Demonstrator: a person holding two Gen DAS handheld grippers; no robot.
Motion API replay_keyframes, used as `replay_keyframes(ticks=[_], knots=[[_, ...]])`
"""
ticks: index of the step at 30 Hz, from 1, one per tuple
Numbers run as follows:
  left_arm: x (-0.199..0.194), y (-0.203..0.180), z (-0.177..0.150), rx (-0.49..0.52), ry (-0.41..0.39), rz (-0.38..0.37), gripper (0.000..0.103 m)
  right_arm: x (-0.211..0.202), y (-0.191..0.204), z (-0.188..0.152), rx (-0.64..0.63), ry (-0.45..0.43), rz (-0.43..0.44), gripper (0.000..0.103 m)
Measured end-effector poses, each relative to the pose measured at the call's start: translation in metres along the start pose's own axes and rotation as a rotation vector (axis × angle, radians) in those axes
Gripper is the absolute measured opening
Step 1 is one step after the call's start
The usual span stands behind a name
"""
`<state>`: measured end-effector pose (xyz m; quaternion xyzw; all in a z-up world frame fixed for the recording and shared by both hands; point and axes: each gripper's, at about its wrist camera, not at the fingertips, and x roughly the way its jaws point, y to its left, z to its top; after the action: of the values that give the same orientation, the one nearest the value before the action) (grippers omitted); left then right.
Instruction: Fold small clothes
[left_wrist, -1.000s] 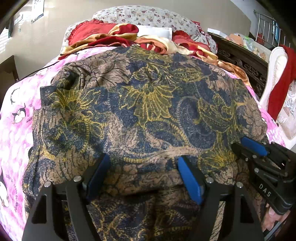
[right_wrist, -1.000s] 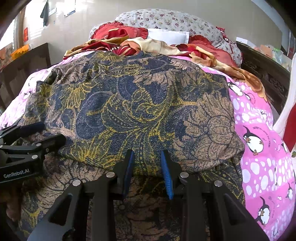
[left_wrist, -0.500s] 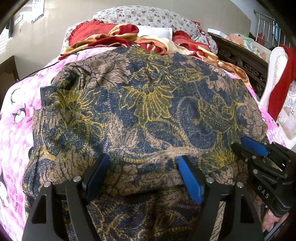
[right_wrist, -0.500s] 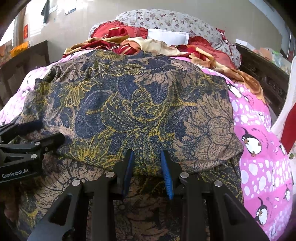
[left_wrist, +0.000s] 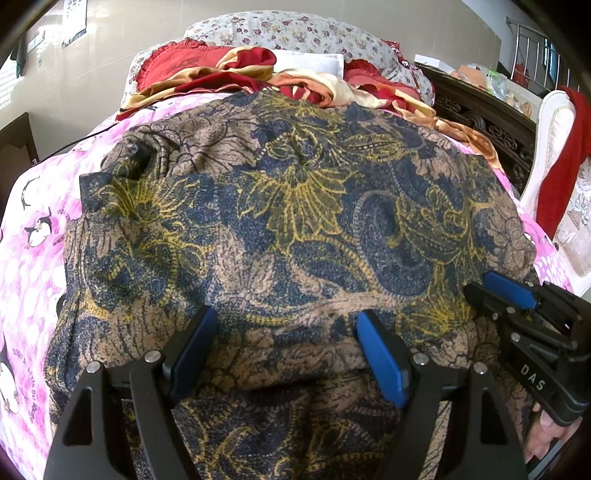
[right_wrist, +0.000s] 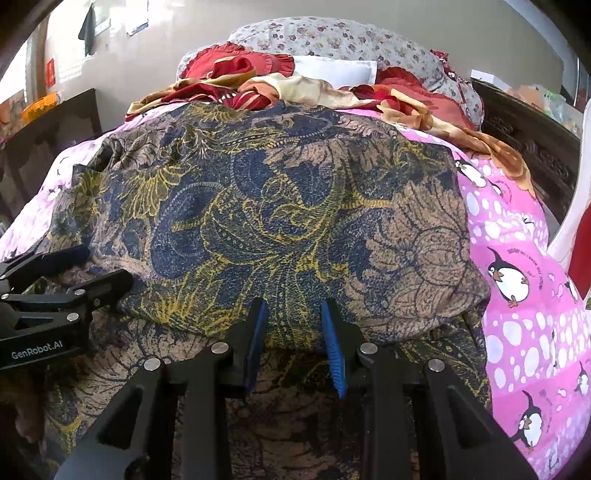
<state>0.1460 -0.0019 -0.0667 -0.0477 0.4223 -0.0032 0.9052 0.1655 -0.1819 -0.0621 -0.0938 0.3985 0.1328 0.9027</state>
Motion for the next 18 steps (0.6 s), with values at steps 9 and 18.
replay_keyframes(ticks=[9, 18], knots=[[0.0, 0.0, 0.0, 0.001, 0.0, 0.003, 0.081, 0.0, 0.0, 0.0, -0.004, 0.001, -0.004, 0.016], [-0.003, -0.003, 0.002, 0.016, 0.025, 0.022, 0.082, -0.014, -0.001, 0.008, 0.069, 0.112, -0.023, 0.018]])
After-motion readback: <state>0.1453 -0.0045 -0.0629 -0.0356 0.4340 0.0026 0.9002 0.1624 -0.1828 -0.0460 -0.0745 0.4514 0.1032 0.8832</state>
